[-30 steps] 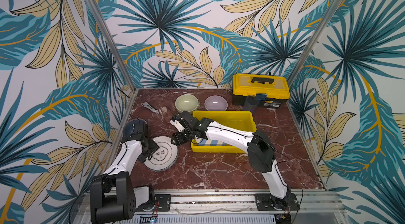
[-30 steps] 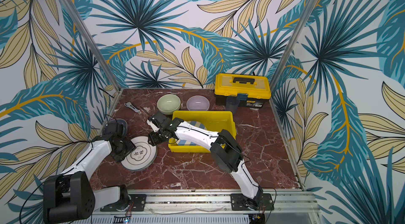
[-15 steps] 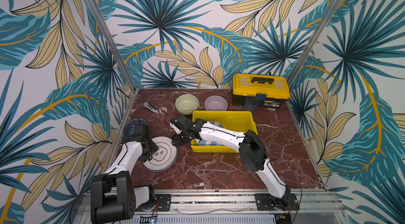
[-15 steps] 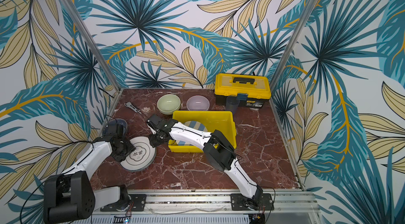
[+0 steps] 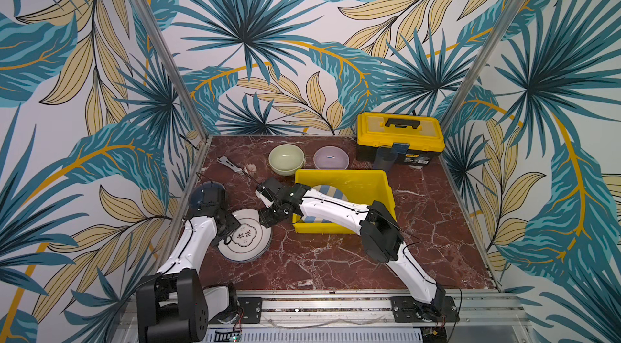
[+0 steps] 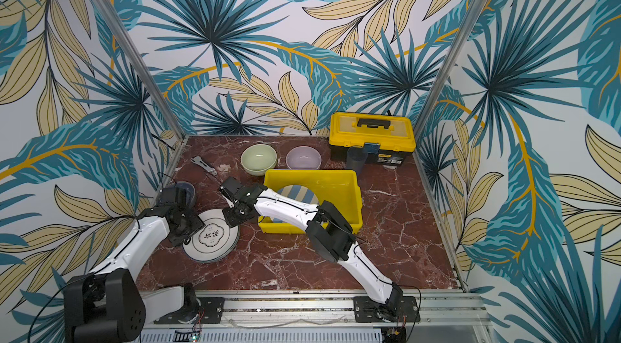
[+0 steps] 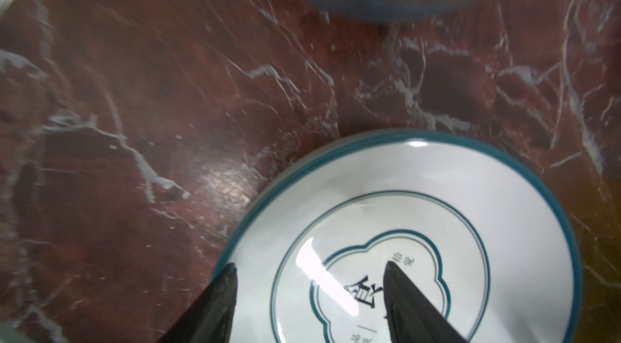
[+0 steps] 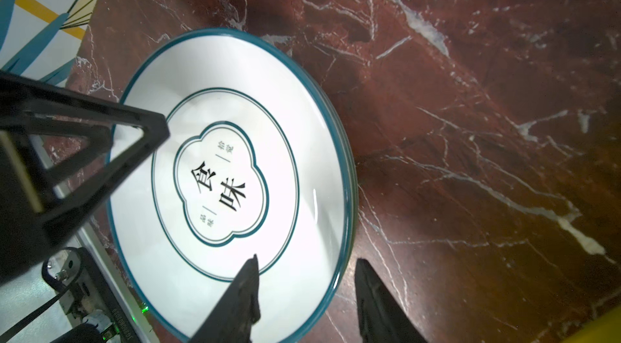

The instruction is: Place the mixed dishes into the plastic bin

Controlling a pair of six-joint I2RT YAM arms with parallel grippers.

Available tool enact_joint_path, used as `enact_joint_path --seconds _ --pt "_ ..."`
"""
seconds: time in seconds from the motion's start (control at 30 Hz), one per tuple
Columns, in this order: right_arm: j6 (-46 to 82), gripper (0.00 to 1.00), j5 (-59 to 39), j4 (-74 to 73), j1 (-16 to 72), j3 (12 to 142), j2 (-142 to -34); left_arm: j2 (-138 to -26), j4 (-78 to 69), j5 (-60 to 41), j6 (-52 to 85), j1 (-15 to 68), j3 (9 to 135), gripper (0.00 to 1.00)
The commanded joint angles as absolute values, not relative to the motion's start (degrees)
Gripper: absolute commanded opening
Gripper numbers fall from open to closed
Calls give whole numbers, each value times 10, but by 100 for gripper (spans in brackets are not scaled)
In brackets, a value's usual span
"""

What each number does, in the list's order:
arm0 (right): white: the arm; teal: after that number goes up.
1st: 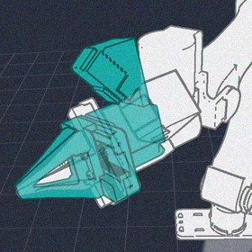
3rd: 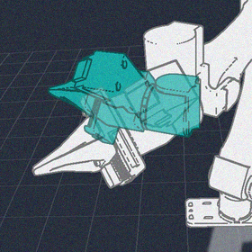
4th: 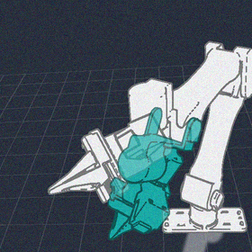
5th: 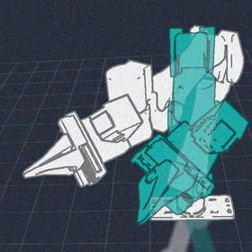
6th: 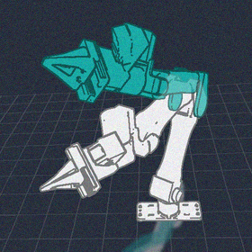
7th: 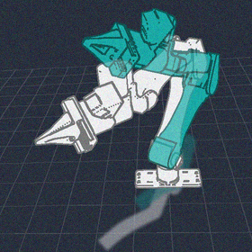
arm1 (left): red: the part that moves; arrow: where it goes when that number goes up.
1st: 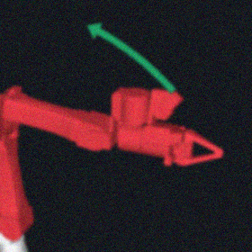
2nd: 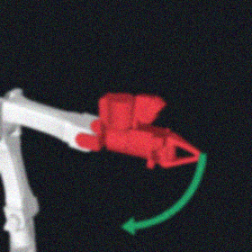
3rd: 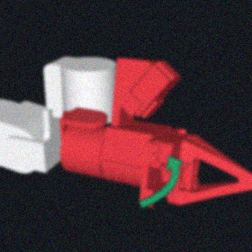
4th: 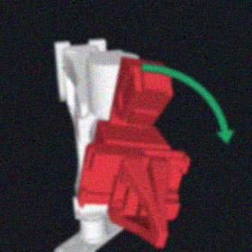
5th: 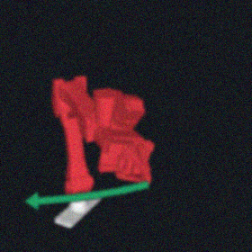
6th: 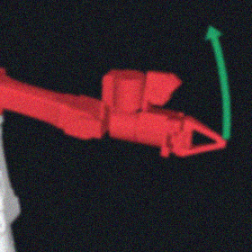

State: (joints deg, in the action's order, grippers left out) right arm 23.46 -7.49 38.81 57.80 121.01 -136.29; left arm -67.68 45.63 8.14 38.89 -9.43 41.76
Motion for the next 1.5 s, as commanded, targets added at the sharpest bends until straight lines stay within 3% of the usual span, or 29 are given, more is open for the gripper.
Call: enact_joint_path --seconds 0.0,0.33,0.77,1.47 --pt "224 49 -57 419 582 1233 -1383 -663 480 166 404 -101 432 74" --pt "203 53 -24 466 583 1288 -1409 -745 438 106 416 -106 411 72" --pt "208 53 -16 512 584 1360 -1475 -757 395 47 393 -107 396 55" --pt "184 53 58 547 584 1361 -1438 -781 363 20 388 -107 376 52"
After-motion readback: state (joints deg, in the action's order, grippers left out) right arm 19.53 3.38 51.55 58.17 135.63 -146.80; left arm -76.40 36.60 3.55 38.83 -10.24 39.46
